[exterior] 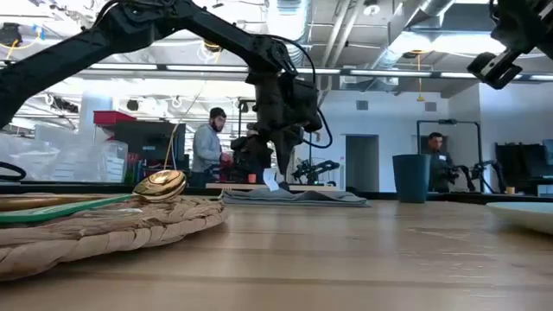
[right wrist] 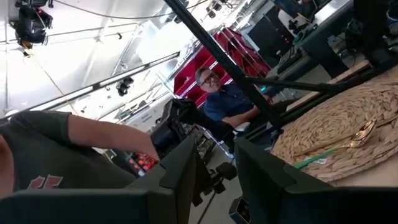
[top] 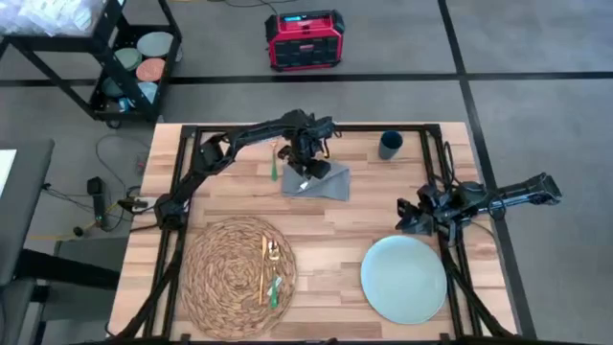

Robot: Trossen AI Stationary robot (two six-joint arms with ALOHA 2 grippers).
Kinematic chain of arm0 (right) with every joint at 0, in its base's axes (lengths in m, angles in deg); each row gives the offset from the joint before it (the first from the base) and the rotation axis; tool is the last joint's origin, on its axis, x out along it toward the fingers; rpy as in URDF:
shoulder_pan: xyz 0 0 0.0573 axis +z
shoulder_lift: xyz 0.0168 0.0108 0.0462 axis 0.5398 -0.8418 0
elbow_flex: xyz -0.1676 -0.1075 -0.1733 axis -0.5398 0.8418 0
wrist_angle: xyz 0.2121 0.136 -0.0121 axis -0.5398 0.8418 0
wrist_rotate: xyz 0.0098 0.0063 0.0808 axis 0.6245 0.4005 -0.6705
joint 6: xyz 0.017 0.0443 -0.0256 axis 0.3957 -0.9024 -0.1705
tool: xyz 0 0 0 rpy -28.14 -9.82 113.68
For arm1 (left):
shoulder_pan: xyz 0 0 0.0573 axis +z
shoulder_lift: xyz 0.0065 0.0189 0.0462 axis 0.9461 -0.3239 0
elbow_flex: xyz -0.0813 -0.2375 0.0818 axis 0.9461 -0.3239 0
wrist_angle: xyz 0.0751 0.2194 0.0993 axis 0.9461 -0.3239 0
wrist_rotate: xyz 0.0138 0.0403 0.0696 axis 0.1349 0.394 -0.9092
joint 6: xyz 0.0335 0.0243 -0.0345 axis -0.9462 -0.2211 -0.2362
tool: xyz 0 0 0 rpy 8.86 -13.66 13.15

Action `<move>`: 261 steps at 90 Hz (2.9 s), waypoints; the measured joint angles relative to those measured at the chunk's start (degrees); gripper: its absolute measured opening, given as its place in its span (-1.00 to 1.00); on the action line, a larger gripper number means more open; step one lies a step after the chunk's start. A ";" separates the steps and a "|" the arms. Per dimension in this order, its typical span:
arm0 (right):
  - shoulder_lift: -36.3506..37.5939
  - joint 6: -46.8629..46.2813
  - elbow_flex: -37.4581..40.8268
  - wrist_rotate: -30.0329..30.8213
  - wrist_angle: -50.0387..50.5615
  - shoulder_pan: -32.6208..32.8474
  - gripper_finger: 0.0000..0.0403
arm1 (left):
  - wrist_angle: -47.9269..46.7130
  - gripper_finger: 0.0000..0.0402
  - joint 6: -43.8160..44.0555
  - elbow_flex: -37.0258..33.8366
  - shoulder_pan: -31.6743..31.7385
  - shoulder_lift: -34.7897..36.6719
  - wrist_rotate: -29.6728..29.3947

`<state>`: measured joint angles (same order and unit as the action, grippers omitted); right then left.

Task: Set table place
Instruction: Fold the gray table napkin

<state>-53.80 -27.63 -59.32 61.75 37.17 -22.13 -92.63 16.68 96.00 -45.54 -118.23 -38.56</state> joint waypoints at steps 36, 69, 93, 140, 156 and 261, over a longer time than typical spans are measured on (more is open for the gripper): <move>-0.02 0.11 0.02 -0.02 0.28 -0.02 -0.49 | 3.08 -0.32 2.78 0.03 -0.71 -1.66 3.56; 0.00 0.42 0.02 -0.02 2.85 -0.02 -0.49 | 6.98 -0.32 2.90 0.00 -0.70 -1.66 2.23; 0.00 -0.39 0.02 -0.02 4.33 -0.02 -0.49 | 0.93 -0.32 6.53 0.00 1.52 -1.66 -1.61; -0.02 -0.50 0.02 -0.02 4.49 -0.02 -0.49 | 6.50 -0.32 5.73 0.00 0.46 -1.66 4.55; 0.00 -1.42 0.02 -0.01 4.49 -0.02 -0.49 | 6.24 -0.32 6.50 0.00 0.46 -1.66 2.66; 0.00 -1.40 0.02 0.02 4.73 0.00 -0.49 | 6.91 -0.32 5.93 3.54 -6.08 -3.34 8.07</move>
<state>-53.80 -29.02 -59.30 61.78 41.91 -22.13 -85.72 22.62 99.54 -51.62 -121.56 -30.50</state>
